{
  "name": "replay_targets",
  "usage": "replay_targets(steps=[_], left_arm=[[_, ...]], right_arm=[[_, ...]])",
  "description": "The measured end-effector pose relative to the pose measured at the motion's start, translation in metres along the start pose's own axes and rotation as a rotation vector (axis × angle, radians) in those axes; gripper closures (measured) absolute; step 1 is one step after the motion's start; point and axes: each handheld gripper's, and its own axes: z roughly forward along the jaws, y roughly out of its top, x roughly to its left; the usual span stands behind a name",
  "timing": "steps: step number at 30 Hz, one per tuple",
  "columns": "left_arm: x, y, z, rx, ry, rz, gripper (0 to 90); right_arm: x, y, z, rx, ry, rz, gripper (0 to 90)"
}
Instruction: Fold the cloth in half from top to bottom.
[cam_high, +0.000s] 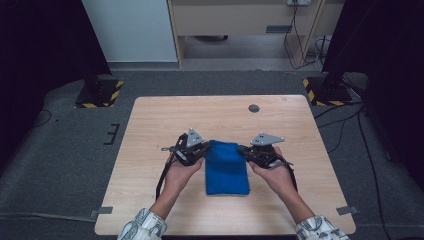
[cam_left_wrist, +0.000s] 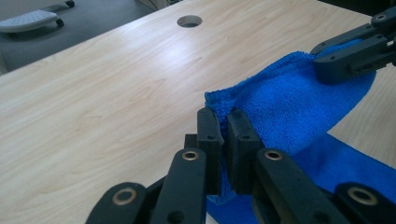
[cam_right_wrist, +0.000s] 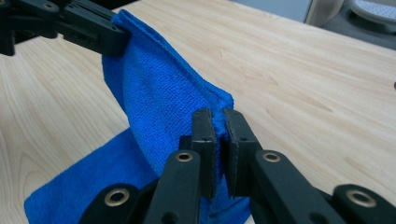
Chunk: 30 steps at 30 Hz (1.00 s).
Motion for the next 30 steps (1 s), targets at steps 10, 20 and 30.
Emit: replay_targets(steps=[10,20,30], left_arm=[[-0.006,-0.016,-0.002,0.017,-0.013,-0.002,83.8],[-0.011,-0.025,-0.004,0.028,-0.03,-0.001,82.1],[-0.016,-0.035,0.003,0.059,-0.052,-0.002,82.2]], right_arm=[[0.006,-0.01,-0.002,0.014,0.019,-0.009,83.7],[0.012,-0.025,-0.003,0.029,0.047,-0.011,82.9],[0.01,-0.039,0.0,0.042,0.042,-0.007,82.5]])
